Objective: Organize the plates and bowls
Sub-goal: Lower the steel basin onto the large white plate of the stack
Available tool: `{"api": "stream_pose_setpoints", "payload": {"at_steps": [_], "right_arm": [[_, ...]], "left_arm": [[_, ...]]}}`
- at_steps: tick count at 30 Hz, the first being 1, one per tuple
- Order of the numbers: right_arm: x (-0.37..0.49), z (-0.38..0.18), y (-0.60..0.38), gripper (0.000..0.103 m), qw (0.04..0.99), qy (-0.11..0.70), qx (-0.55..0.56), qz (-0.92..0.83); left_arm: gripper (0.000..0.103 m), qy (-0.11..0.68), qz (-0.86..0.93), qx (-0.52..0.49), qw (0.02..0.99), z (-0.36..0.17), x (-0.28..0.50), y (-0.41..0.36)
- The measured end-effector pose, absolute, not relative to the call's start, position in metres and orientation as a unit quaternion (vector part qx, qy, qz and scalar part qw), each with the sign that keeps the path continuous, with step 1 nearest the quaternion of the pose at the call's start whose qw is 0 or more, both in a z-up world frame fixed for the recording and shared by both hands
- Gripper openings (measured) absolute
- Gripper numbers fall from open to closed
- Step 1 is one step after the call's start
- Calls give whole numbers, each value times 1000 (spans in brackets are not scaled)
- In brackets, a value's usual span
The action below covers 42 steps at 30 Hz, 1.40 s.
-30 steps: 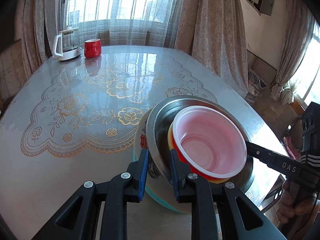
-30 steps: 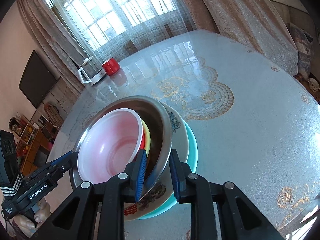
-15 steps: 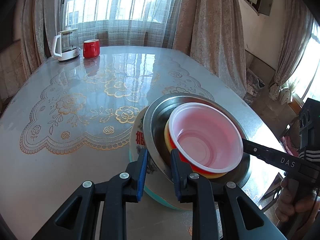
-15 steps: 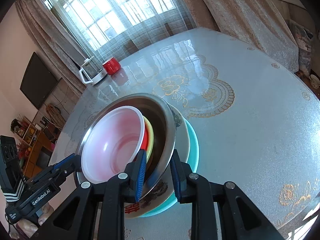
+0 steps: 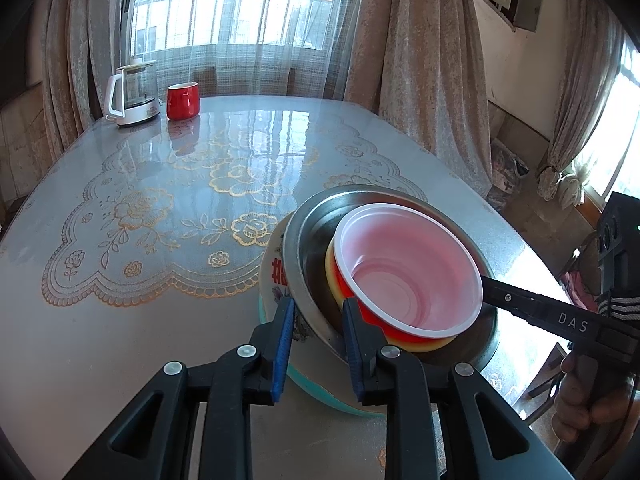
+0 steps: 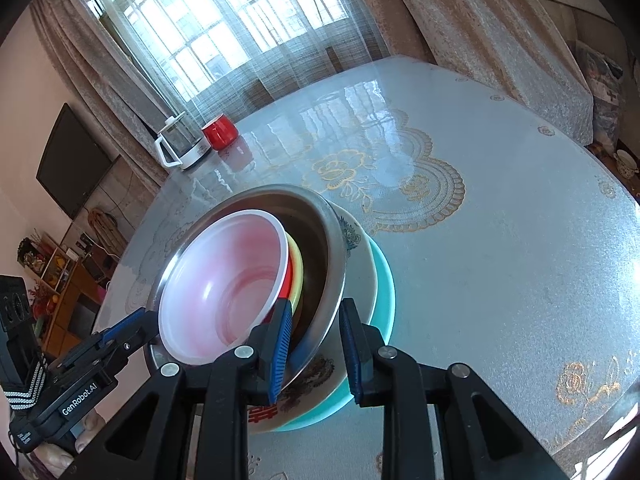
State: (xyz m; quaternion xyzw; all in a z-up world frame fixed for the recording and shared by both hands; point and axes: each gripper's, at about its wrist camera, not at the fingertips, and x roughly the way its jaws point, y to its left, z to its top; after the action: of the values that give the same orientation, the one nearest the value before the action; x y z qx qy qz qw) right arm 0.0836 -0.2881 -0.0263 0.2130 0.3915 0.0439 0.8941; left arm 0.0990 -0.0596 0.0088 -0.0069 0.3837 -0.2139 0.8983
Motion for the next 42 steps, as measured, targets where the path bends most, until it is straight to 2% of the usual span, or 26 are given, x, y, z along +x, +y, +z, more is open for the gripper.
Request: {"api": "stream_pose_setpoints", "payload": {"at_steps": [33, 42], "right_arm": [[78, -26, -281, 25, 897, 394, 197, 31], [74, -22, -273, 29, 901, 391, 184, 30]], "left_arm": [[24, 365, -206, 0, 908, 15, 83, -55], [25, 364, -194, -2, 911, 15, 76, -45]]}}
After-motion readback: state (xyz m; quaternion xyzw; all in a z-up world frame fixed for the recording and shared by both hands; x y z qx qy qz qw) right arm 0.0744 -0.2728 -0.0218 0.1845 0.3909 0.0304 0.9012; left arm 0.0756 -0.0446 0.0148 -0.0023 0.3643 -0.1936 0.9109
